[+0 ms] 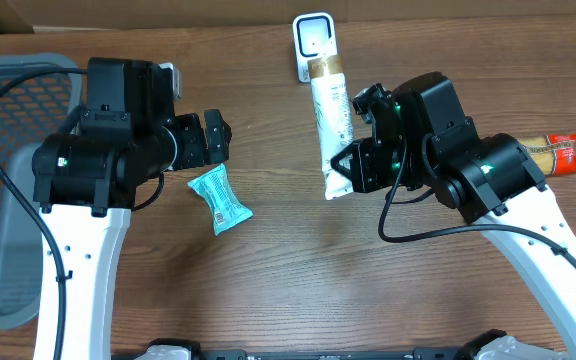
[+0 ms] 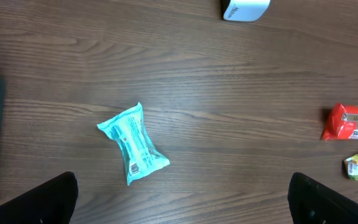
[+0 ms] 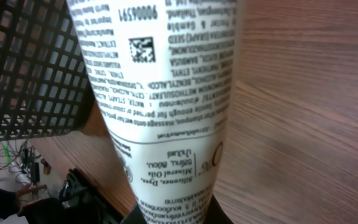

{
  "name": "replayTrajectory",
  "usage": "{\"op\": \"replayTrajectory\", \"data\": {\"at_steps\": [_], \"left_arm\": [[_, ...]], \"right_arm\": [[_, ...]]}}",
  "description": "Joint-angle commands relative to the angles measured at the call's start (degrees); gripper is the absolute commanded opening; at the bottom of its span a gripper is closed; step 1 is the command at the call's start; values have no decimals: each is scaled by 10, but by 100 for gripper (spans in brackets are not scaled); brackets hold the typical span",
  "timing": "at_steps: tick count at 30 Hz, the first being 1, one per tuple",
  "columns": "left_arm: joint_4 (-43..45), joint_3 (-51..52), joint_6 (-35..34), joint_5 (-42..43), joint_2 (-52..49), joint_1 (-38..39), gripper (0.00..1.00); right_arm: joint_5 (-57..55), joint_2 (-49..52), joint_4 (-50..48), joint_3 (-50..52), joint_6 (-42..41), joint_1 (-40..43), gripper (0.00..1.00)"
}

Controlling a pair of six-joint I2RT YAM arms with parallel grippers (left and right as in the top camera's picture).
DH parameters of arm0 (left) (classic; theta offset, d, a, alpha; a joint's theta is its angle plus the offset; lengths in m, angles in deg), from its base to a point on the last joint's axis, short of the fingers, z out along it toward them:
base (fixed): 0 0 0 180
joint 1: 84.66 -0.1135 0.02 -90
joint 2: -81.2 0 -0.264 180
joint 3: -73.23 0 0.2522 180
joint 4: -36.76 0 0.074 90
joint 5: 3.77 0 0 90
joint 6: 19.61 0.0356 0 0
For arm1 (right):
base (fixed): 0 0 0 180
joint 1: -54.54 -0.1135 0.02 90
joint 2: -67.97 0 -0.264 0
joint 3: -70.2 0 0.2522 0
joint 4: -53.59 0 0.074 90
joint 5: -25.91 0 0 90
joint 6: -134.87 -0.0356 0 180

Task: Scan the item barcode
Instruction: 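Lift the white tube and carry it up to the white scanner, then hold the white tube's barcode against the scanner with the right gripper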

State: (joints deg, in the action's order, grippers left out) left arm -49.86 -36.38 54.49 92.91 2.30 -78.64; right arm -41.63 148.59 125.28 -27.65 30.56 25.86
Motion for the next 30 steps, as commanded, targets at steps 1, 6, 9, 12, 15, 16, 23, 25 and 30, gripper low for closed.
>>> {"op": "replayTrajectory", "data": {"at_steps": [1, 6, 9, 12, 15, 16, 23, 25, 30], "left_arm": [[0, 0, 11, 4, -3, 1, 99], [0, 0, 11, 4, -3, 1, 100], [0, 0, 11, 4, -3, 1, 100], [0, 0, 11, 4, -3, 1, 100], [0, 0, 11, 4, -3, 1, 100], [0, 0, 11, 4, -3, 1, 100], [0, 0, 11, 4, -3, 1, 99], [0, 0, 11, 4, -3, 1, 100], [0, 0, 11, 4, -3, 1, 100]], "right_arm": [[-12, -16, -19, -12, -1, -1, 4], [-99, 8, -15, -66, -59, 0, 4], [-158, 61, 35, -169, -52, -1, 4], [-234, 145, 101, -308, -25, -1, 4], [-340, 244, 164, -447, -2, -6, 4], [-389, 275, 175, -483, -2, -7, 4], [-713, 412, 88, -523, 89, -8, 4], [-768, 446, 52, -523, 188, -8, 4], [-855, 513, -75, -523, 349, -8, 4]]}}
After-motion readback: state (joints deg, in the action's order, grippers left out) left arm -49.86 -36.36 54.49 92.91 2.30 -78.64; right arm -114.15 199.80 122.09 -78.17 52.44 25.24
